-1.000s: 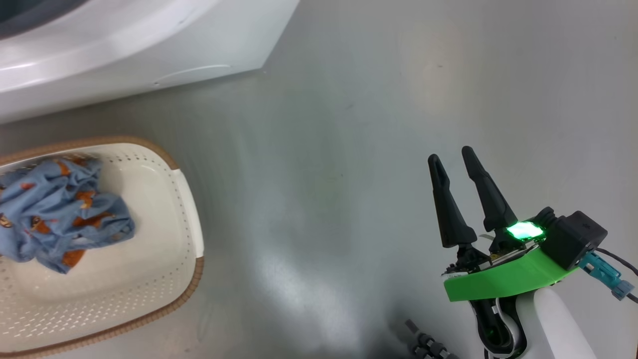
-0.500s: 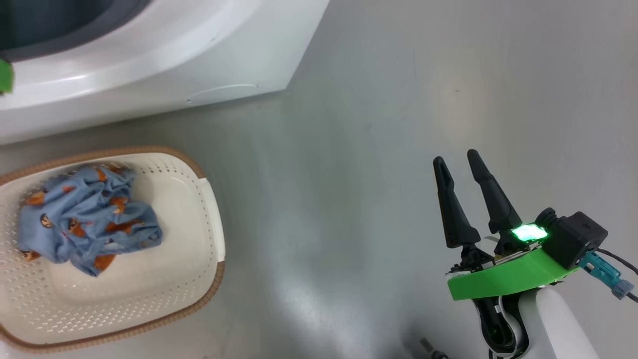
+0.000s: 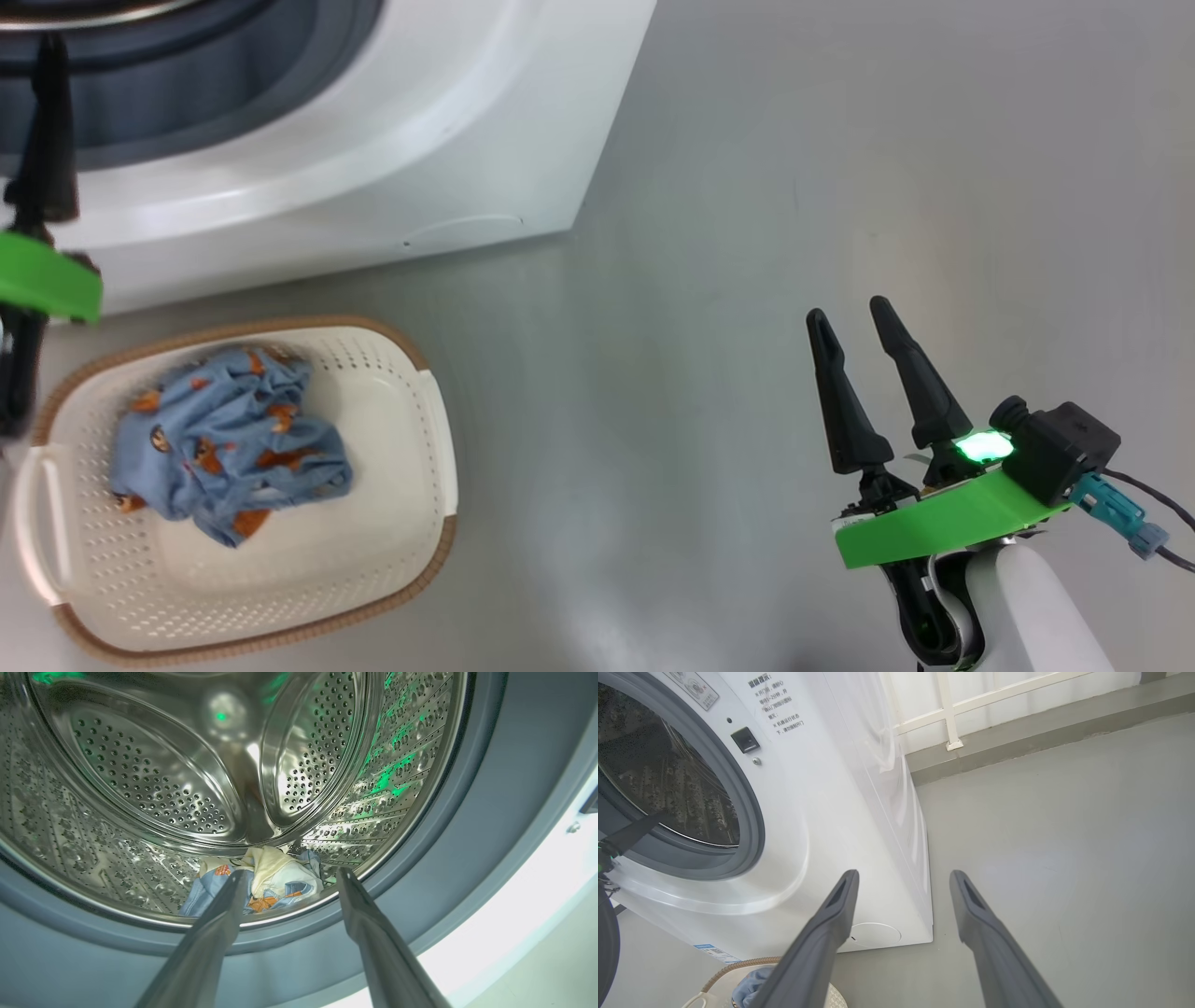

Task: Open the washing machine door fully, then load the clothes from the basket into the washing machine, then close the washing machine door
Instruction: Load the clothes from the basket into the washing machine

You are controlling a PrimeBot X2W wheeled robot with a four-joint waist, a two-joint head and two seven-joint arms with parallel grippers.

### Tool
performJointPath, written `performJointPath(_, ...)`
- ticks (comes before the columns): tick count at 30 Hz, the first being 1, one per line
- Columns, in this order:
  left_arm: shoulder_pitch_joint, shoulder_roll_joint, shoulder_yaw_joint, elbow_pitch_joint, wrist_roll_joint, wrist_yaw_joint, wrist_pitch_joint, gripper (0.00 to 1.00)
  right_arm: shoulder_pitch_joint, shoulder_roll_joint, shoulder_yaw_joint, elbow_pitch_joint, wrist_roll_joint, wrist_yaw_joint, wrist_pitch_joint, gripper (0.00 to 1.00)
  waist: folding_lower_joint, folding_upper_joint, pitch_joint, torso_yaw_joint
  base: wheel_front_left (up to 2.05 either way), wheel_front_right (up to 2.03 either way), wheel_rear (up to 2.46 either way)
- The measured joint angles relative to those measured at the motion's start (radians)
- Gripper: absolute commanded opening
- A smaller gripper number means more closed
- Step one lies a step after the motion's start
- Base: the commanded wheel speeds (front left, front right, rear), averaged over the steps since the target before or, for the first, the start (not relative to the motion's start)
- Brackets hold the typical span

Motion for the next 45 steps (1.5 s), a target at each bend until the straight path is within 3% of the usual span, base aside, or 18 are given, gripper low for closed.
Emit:
performJointPath(7, 0.148, -0.002, 0.043, -0.084, 0.026, 0.021, 0.000, 1.00, 0.001, -0.001, -0.003, 0.032, -0.010, 0.000, 0.000, 1.00, 0.0000, 0.0000, -0.076, 0.019, 0.00, 0.00, 0.00)
performJointPath(25, 0.529, -0.088, 0.171, -0.268, 0.058, 0.066, 0.000, 1.00, 0.051, -0.004, -0.030, 0.096, -0.042, 0.000, 0.000, 1.00, 0.0000, 0.0000, -0.283, 0.082, 0.00, 0.00, 0.00)
performJointPath(34, 0.696, -0.132, 0.257, -0.375, 0.100, 0.066, 0.000, 1.00, 0.093, -0.005, -0.035, 0.108, -0.062, 0.000, 0.000, 1.00, 0.0000, 0.0000, -0.363, 0.121, 0.00, 0.00, 0.00)
performJointPath(45, 0.880, -0.224, 0.331, -0.454, 0.184, 0.056, 0.000, 1.00, 0.147, -0.024, -0.036, 0.124, -0.059, 0.000, 0.000, 1.00, 0.0000, 0.0000, -0.439, 0.148, 0.00, 0.00, 0.00)
